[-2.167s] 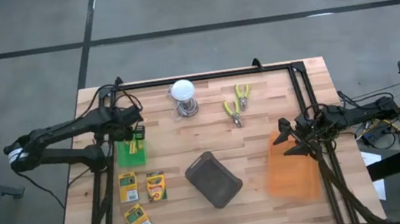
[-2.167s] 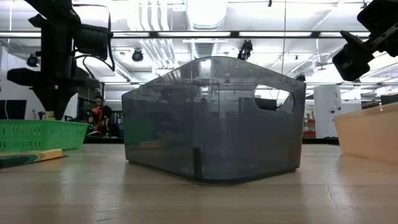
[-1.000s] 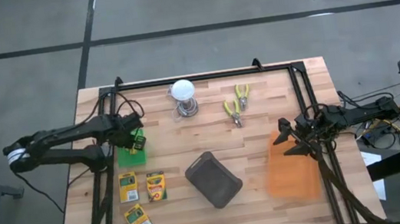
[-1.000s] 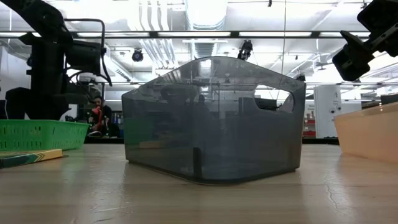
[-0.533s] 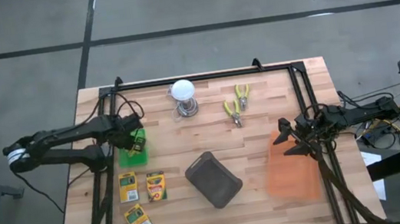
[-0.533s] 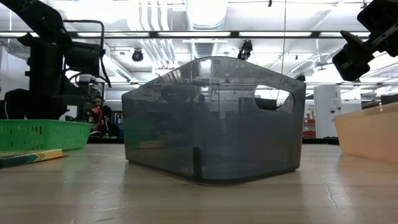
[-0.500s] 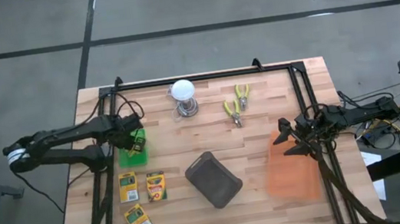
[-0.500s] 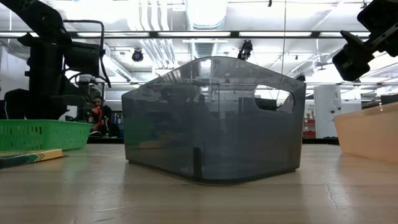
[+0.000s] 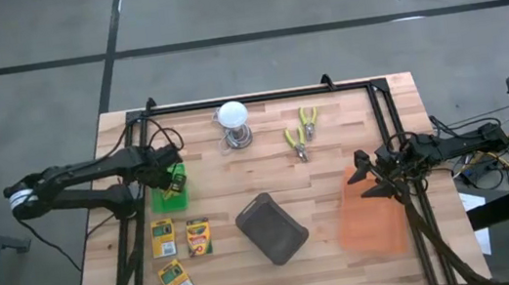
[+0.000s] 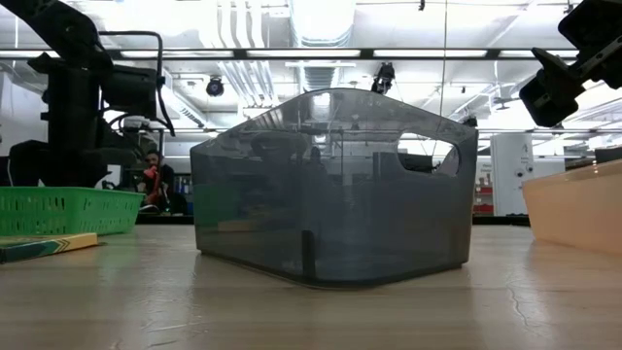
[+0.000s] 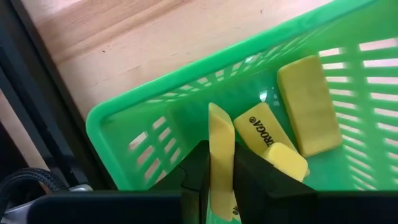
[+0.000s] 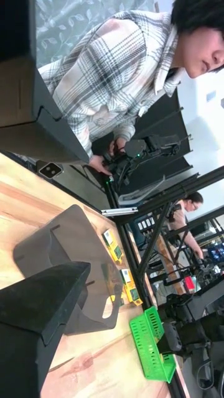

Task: Pick & Place School Supplies
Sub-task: Put the yellow eraser into the green bin

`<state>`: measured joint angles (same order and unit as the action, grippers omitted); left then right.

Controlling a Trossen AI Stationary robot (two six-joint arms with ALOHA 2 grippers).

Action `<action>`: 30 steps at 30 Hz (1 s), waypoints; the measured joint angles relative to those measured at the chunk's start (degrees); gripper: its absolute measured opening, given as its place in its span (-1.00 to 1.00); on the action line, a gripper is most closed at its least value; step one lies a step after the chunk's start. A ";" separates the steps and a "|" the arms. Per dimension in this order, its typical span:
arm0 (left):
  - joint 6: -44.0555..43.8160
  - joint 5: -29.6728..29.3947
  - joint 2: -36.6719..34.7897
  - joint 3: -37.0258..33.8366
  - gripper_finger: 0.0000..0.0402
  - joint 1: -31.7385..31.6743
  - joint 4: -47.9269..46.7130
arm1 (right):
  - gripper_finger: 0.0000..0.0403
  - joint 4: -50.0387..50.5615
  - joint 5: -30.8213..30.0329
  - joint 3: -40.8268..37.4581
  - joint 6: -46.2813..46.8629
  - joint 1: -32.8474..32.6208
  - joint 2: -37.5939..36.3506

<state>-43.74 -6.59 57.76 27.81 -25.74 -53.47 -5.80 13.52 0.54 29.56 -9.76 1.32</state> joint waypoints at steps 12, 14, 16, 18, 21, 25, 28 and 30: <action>-0.22 0.51 -0.02 0.00 -0.60 0.02 0.49 | 0.33 0.00 0.00 0.00 0.00 0.01 -0.01; -0.22 0.60 -0.02 0.00 -0.56 0.02 0.48 | 0.32 0.01 0.00 0.00 0.00 0.00 -0.02; -0.22 0.67 -0.02 0.00 -0.53 0.02 0.53 | 0.31 0.01 -0.01 0.00 0.00 0.01 -0.02; -0.22 0.71 -0.02 0.00 -0.51 0.02 0.60 | 0.30 0.02 -0.02 0.00 0.00 0.01 0.00; -0.22 1.07 -0.02 0.00 -0.48 0.02 0.94 | 0.29 0.00 -0.02 0.00 0.00 0.00 0.00; -0.37 1.34 -0.02 0.00 -0.46 -0.02 0.96 | 0.30 0.00 -0.02 0.00 0.00 0.00 -0.02; -0.35 1.57 -0.04 0.02 -0.46 -0.02 0.94 | 0.32 0.01 -0.01 0.00 0.00 0.01 -0.01; -0.34 1.68 -0.04 0.02 -0.46 -0.02 0.94 | 0.33 0.00 -0.02 0.00 0.00 0.00 0.00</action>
<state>-44.08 -4.91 57.71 27.83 -25.76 -52.53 -5.80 13.50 0.54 29.56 -9.76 1.32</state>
